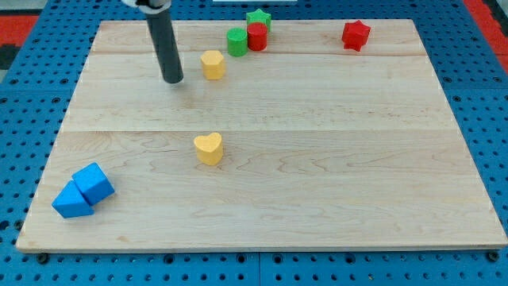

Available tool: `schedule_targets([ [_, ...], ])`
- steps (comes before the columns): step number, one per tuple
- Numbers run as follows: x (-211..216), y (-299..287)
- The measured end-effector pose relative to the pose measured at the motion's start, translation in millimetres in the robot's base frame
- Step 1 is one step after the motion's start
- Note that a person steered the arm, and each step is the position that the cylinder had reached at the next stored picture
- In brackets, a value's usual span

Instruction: Place the yellow heart below the yellow hexagon

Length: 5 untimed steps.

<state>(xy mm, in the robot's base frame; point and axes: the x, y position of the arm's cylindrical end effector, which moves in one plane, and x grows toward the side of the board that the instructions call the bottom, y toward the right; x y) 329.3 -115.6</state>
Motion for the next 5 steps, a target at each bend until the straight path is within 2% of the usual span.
schedule_targets([
  [1, 10.5, 52.5],
  [2, 17.9, 51.2],
  [3, -13.4, 74.7],
  [4, 52.8, 85.9],
  [5, 168.6, 103.8],
])
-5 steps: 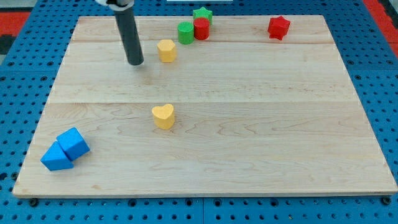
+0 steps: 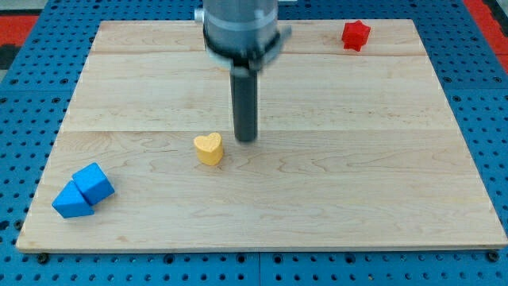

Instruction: Place the yellow heart below the yellow hexagon

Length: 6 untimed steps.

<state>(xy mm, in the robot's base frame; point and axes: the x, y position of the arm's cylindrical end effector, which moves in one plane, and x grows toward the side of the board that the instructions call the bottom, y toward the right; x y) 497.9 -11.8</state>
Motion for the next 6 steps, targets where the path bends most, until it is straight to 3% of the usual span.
schedule_targets([
  [1, 26.5, -19.9],
  [2, -19.6, -66.6],
  [3, -64.0, -75.5],
  [5, -84.1, -141.9],
  [6, -96.0, -126.4],
])
